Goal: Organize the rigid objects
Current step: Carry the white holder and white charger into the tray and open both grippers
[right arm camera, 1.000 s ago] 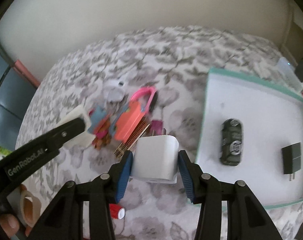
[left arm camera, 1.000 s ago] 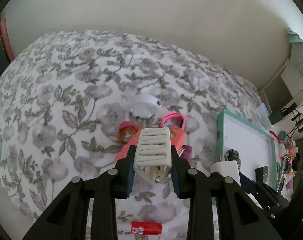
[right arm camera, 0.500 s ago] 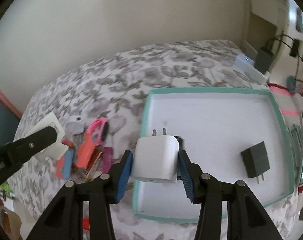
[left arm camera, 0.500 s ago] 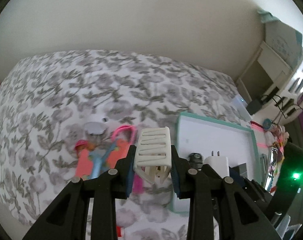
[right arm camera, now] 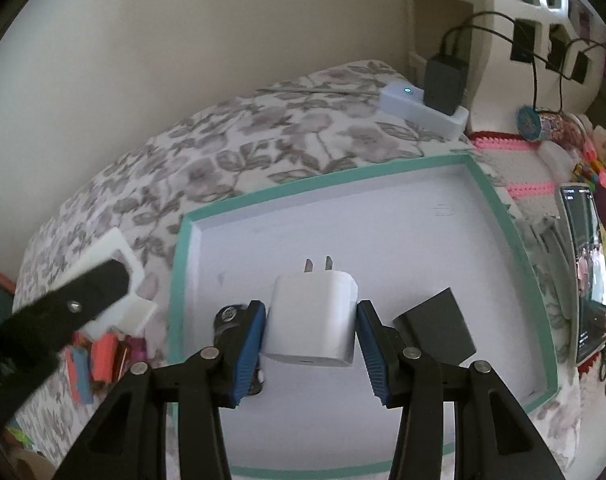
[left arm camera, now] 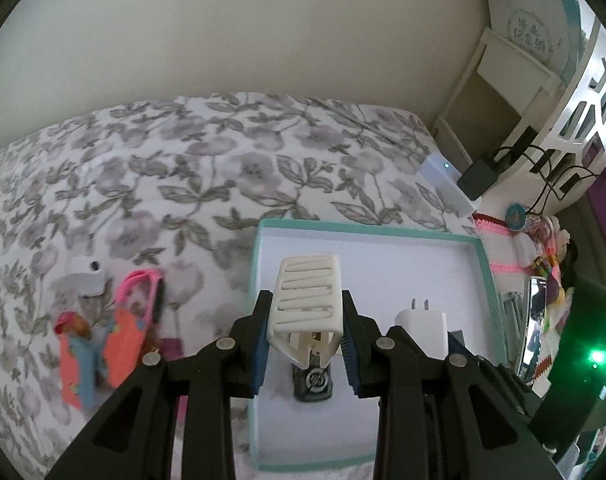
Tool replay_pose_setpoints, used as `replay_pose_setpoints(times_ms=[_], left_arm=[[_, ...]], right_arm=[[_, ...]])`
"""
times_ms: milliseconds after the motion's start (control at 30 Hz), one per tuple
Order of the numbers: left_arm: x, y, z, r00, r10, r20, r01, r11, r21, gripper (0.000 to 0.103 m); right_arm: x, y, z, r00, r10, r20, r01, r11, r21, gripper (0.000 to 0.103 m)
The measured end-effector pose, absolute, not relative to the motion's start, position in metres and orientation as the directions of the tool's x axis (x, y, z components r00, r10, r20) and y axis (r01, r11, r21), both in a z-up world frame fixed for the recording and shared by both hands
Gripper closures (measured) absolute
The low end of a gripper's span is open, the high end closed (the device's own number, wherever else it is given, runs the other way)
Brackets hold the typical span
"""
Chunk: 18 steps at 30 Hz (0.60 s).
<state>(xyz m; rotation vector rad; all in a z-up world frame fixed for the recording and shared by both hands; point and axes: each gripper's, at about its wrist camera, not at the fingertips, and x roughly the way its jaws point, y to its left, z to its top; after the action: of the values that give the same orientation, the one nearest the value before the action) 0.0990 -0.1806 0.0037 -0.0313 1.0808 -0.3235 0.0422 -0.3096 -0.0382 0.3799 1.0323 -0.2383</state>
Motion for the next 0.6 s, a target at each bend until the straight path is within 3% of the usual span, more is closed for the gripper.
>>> replay_pose_setpoints(times_ms=[600], left_arm=[[0.146,-0.221,-0.052,0.372,-0.264,-0.890,0.279,0.946,-0.164,0.070]], right_arm=[[0.083,-0.337,-0.075,0.423,-0.089,-0.902,0.359,0.930,0.076,0.053]])
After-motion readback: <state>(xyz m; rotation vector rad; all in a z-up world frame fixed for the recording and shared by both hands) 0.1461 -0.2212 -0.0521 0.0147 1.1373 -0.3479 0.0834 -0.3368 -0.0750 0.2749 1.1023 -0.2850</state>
